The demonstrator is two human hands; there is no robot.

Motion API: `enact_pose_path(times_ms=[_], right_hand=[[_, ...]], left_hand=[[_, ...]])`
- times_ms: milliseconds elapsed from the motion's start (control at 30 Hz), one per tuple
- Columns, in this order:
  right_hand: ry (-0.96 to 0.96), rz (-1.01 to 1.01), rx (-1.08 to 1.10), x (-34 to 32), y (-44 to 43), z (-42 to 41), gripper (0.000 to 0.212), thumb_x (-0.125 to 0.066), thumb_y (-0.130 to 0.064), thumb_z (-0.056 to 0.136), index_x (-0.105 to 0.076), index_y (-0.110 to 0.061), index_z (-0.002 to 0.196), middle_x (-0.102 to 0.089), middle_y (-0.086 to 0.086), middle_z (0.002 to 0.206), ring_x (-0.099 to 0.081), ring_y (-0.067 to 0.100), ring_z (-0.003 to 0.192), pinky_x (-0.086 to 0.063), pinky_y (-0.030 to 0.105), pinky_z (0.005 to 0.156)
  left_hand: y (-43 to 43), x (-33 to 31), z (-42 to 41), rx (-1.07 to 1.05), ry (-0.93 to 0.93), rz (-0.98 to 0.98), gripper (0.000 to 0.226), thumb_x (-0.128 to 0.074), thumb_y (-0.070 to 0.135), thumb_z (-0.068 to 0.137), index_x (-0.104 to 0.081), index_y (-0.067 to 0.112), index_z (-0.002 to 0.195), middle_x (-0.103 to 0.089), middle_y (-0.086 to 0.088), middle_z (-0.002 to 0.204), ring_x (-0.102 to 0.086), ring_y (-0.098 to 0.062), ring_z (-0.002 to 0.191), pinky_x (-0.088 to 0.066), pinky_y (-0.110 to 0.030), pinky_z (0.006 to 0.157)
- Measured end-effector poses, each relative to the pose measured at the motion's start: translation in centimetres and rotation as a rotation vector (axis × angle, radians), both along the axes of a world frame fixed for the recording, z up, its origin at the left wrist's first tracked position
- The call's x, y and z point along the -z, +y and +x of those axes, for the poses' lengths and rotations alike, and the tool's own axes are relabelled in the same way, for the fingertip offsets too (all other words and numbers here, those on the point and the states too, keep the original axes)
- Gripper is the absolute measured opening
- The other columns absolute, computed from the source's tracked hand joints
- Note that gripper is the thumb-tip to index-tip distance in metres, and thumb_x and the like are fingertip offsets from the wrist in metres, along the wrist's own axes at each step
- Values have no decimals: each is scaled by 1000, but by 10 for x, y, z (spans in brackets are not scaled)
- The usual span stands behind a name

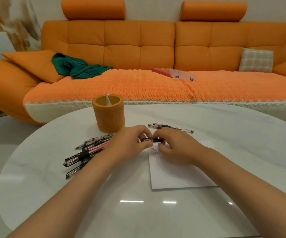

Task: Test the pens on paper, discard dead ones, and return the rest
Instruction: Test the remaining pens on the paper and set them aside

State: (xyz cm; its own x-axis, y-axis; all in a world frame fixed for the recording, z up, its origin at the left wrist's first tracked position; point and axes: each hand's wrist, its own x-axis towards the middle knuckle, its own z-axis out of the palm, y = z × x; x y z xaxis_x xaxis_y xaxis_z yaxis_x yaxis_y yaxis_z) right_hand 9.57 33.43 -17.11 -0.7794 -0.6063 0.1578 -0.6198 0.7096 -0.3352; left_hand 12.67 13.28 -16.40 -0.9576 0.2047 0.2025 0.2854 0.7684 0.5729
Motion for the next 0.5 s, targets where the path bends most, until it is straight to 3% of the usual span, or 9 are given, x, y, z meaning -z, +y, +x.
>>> enact_pose_path(times_ms=[100,233,400,500], right_hand=[[86,34,-16,2,1,-6,21,-45,-37,102,-61,-32,115,-64,-11,98,-58,12,87,-50,38,72],[118,18,13,6,7,-13,18,-49,-31,102,-63,-29,113,-61,-12,101,-56,12,85,-45,32,69],[91,0,31,4,7,-9,8,-57,-32,96,-59,-32,104,-60,-16,95,-59,11,88,-50,33,73],[87,3,11,2,6,-9,22,-49,-43,100,-64,-29,106,-58,-15,89,-56,8,81,-48,32,70]], left_hand=[[4,6,-6,17,-9,45,13,-70,43,88,-62,40,97,-64,18,78,-60,-3,71,-55,-35,66],[5,11,-11,14,-81,145,7,-59,42,96,-65,39,97,-72,21,84,-66,-6,80,-58,-43,76],[11,14,-13,-20,-87,229,4,-72,33,89,-70,36,90,-72,16,80,-66,-11,78,-58,-44,77],[11,14,-15,-39,-85,317,7,-77,32,85,-71,34,87,-72,11,79,-66,-11,77,-58,-36,73]])
